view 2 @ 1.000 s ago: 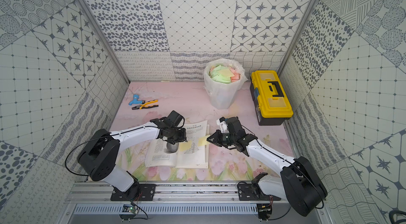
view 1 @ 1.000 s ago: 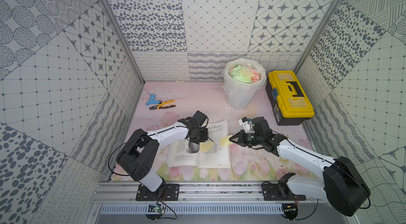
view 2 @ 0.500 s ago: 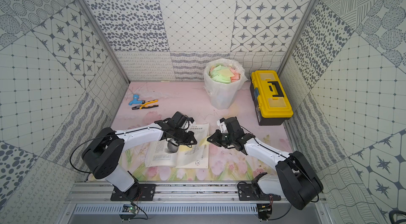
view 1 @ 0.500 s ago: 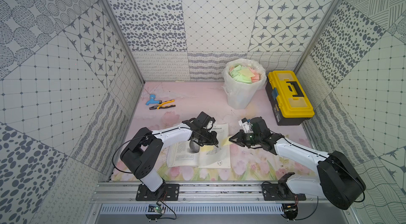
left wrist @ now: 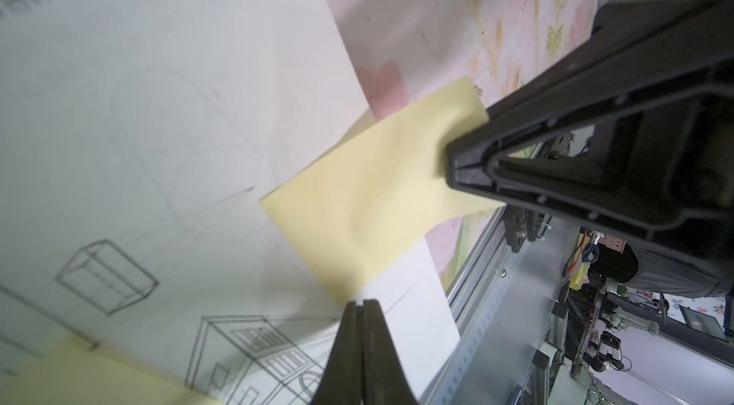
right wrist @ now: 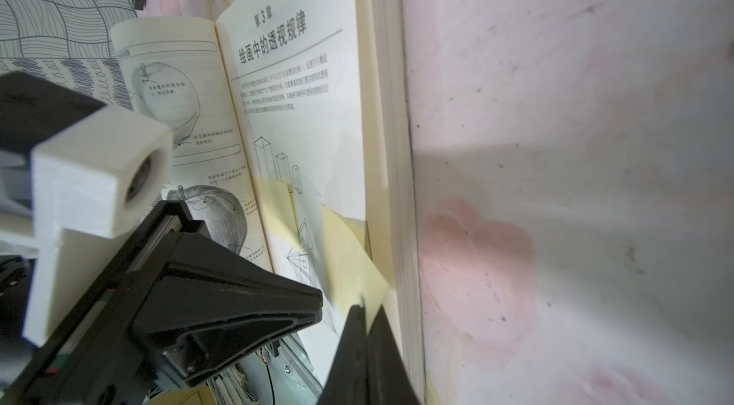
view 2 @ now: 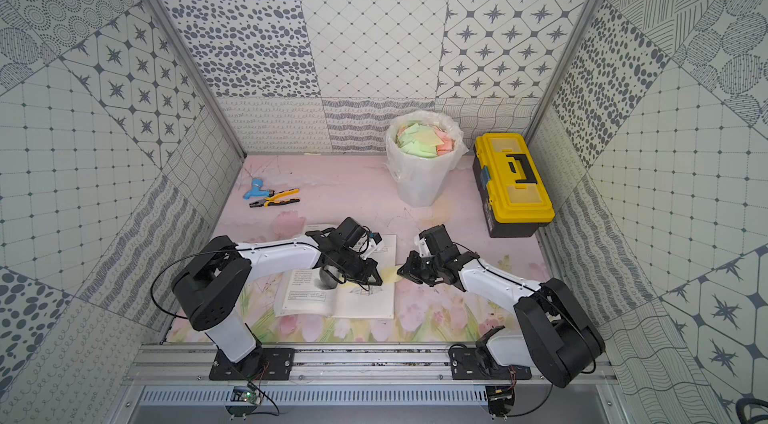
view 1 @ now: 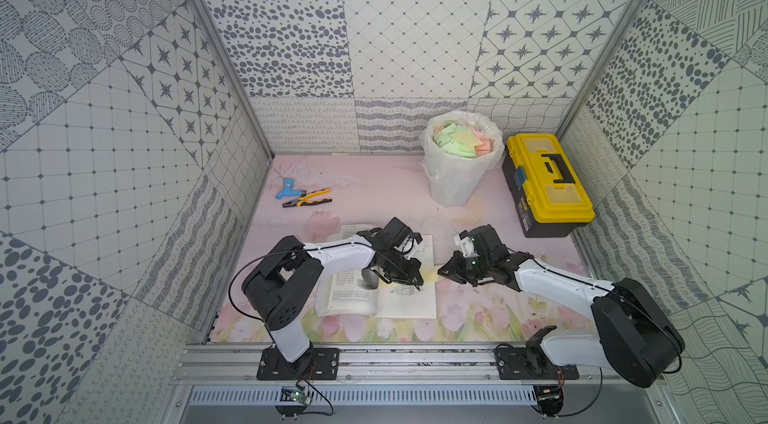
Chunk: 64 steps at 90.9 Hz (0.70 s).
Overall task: Peel off the used sticky note
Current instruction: Tear off the note from the book.
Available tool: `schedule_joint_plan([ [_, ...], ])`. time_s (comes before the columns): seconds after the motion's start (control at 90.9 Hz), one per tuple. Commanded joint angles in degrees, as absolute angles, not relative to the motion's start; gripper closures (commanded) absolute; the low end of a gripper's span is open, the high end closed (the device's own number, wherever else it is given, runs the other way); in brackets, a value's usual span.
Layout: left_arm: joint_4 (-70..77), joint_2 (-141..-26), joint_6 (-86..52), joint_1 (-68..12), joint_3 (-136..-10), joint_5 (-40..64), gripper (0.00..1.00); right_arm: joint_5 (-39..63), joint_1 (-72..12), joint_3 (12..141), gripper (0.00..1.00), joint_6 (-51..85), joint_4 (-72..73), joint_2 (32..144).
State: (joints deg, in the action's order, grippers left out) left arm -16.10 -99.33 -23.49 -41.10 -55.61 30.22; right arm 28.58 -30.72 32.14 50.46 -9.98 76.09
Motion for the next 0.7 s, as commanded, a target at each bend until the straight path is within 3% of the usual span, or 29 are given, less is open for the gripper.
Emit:
schedule_joint_plan([
  [0.0, -17.7, -99.89, -20.09, -41.48, -56.21, 31.13, 0.97, 27.33, -30.45, 33.94, 0.94, 47.48, -13.58, 74.91],
  [0.693, -17.1, -98.59, -20.45, -41.45, -54.18, 25.63, 1.0, 27.79, -29.97, 34.6, 0.94, 54.64, -7.51, 71.12],
])
